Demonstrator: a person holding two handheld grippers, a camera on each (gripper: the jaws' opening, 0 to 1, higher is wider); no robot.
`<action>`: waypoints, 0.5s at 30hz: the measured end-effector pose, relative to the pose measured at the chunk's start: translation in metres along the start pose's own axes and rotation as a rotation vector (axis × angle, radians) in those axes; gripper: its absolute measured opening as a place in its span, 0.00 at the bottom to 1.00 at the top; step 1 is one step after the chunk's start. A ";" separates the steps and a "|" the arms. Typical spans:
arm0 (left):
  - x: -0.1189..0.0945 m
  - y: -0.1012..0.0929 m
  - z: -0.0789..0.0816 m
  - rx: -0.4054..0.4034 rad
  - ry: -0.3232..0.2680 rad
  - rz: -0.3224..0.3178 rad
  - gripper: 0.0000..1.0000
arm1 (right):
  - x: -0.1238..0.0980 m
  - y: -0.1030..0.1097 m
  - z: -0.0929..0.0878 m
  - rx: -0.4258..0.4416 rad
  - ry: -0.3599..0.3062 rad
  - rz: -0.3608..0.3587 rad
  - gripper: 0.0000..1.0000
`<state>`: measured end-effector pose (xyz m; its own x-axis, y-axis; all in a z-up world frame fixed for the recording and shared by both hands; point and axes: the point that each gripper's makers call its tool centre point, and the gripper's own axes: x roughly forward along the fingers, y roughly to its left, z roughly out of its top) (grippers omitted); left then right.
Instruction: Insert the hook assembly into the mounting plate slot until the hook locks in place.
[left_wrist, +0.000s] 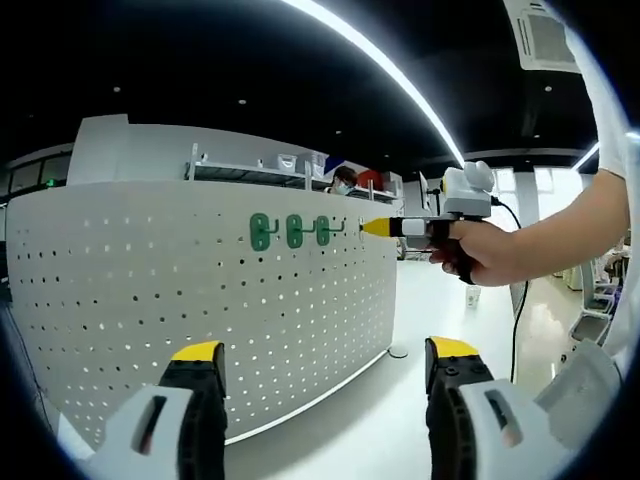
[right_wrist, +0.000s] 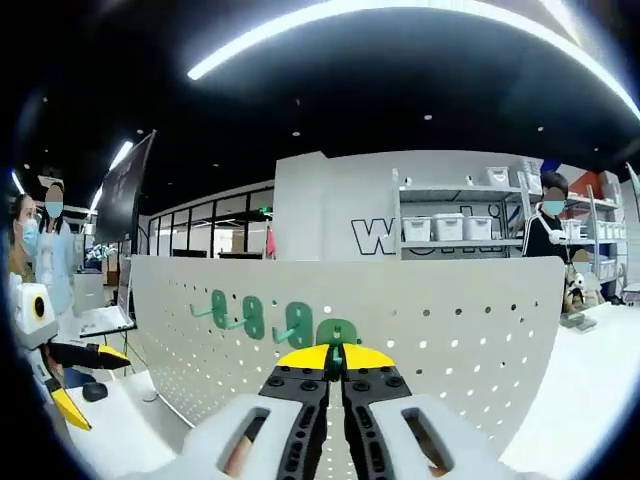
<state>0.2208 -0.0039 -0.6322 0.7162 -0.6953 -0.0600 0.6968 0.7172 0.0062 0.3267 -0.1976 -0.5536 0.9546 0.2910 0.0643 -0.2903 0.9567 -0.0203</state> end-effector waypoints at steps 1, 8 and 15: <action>0.000 0.000 0.000 -0.001 0.000 0.002 0.84 | 0.002 -0.002 0.001 -0.003 -0.001 -0.003 0.01; -0.003 0.004 -0.001 -0.005 0.001 0.011 0.84 | 0.007 -0.007 0.004 -0.025 -0.008 -0.013 0.01; -0.004 0.005 -0.003 -0.010 0.009 0.013 0.82 | 0.015 -0.009 0.005 -0.050 -0.012 -0.016 0.01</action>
<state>0.2210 0.0023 -0.6345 0.7247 -0.6856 -0.0686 0.6871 0.7266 -0.0033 0.3437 -0.2018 -0.5475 0.9582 0.2757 0.0766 -0.2708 0.9602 -0.0691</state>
